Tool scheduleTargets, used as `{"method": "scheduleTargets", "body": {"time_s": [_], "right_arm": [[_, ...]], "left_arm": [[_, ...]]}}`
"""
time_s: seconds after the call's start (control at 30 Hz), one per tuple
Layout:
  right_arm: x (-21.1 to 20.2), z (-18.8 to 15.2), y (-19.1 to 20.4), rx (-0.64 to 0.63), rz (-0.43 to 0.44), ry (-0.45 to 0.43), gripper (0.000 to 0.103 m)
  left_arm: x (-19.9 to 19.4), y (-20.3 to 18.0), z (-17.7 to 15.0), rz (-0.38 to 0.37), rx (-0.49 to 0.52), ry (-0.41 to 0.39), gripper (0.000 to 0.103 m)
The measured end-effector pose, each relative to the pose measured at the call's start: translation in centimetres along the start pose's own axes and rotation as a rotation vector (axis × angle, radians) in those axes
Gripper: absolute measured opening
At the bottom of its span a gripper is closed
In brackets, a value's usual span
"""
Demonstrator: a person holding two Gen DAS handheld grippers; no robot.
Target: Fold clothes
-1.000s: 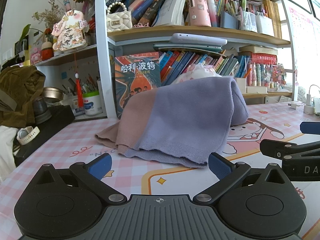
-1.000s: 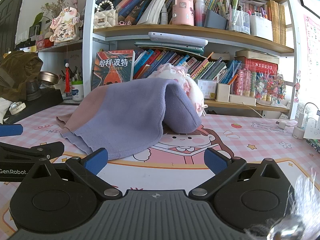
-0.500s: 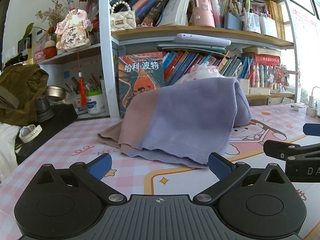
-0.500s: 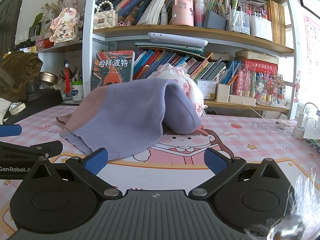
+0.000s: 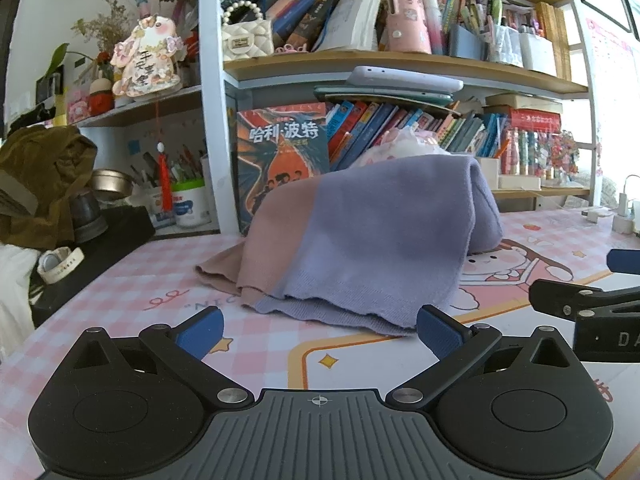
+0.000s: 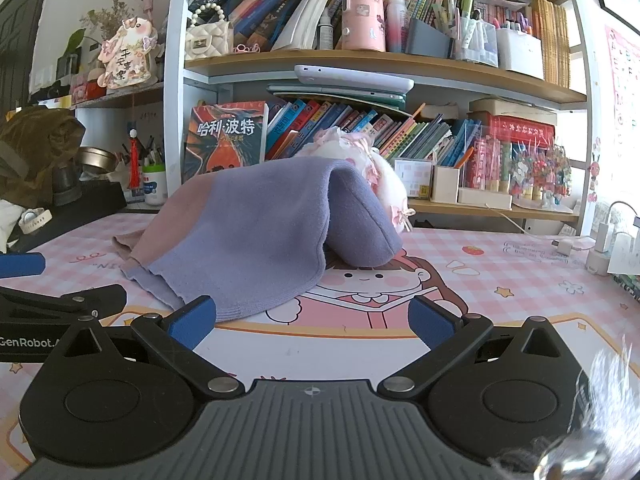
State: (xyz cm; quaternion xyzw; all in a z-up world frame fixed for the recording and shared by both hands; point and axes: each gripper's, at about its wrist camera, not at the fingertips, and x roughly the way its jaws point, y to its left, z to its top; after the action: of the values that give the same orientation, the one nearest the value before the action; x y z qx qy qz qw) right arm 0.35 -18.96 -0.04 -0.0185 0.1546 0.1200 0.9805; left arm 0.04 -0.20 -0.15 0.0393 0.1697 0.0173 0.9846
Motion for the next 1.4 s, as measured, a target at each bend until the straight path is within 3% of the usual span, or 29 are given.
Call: {"method": "scheduleTargets", "body": {"time_s": [0.43, 0.73, 0.87, 1.0, 1.17, 1.4], "right_arm": [[-0.2, -0.1, -0.2, 0.008, -0.006, -0.014, 0.103], [-0.5, -0.1, -0.9, 0.049, 0.033, -0.028, 0.103], [-0.5, -0.1, -1.1, 0.065, 0.054, -0.029, 0.103], [-0.4, -0.1, -1.6, 0.093, 0.114, -0.021, 0.103], [1.8, 0.6, -3.6, 0.186, 0.199, 0.051, 0.103], [6.6, 3.9, -6.8, 0.377, 0.333, 0.089, 0.101]], "left_arm": [[-0.1, -0.7, 0.1, -0.036, 0.049, -0.009, 0.103], [0.4, -1.1, 0.0, -0.069, 0.072, 0.028, 0.103], [0.0, -1.7, -0.1, -0.076, 0.11, 0.009, 0.103], [-0.6, -2.2, -0.1, -0.067, 0.145, -0.026, 0.103], [0.1, -2.9, -0.1, -0.097, 0.187, 0.025, 0.103], [0.0, -3.4, -0.4, -0.085, 0.214, 0.031, 0.103]]}}
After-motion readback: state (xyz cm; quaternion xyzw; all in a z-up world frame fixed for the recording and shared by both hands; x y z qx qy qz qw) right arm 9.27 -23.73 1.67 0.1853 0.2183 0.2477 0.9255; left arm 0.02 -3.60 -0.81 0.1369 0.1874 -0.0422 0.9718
